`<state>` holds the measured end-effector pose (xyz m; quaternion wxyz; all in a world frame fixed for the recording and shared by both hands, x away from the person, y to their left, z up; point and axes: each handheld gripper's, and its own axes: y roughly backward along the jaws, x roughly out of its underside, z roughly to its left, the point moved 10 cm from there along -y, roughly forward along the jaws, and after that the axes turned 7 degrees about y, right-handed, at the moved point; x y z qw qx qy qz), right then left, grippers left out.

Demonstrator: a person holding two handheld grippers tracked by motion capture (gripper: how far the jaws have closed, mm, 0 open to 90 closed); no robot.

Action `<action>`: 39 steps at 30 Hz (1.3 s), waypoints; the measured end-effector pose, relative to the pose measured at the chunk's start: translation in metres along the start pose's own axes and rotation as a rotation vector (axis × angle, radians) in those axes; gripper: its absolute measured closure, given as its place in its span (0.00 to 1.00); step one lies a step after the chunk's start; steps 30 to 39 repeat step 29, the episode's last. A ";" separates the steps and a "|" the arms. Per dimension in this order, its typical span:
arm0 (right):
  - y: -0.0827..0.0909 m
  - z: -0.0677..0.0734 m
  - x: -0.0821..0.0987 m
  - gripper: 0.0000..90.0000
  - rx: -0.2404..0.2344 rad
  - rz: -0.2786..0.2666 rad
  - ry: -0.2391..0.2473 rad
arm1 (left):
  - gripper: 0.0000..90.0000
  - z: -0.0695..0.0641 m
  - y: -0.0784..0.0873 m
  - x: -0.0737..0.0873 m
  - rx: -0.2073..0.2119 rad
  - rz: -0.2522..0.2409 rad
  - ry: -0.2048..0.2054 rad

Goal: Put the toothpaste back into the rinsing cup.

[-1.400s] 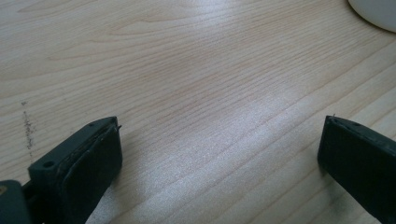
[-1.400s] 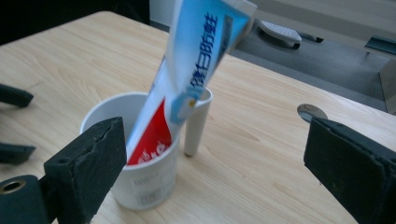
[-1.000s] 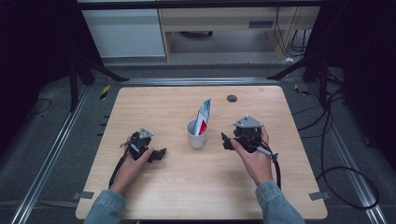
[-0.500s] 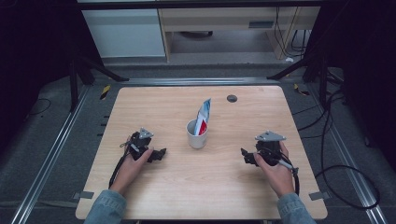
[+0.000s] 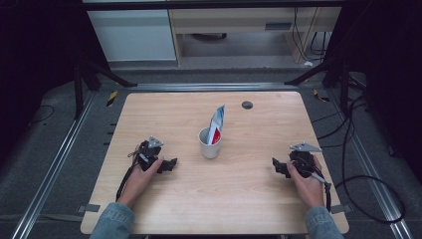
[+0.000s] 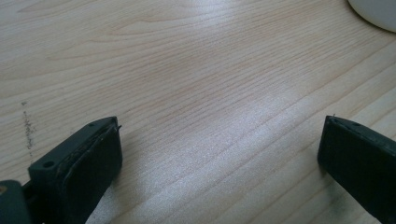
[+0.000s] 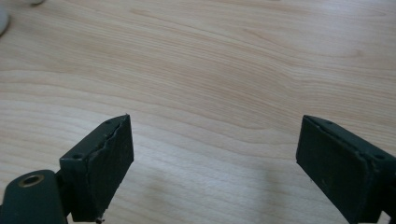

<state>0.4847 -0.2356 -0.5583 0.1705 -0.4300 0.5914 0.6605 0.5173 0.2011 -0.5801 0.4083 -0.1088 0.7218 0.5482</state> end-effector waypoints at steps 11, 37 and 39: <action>-0.014 -0.011 0.012 0.11 0.016 0.033 -0.051 | 0.00 0.000 0.000 0.000 0.000 0.000 0.000; -0.021 -0.013 0.016 0.02 0.079 0.073 -0.041 | 0.00 0.000 0.000 0.000 0.000 0.000 -0.001; -0.021 -0.013 0.016 0.02 0.079 0.073 -0.041 | 0.00 0.000 0.000 0.000 0.000 0.000 -0.001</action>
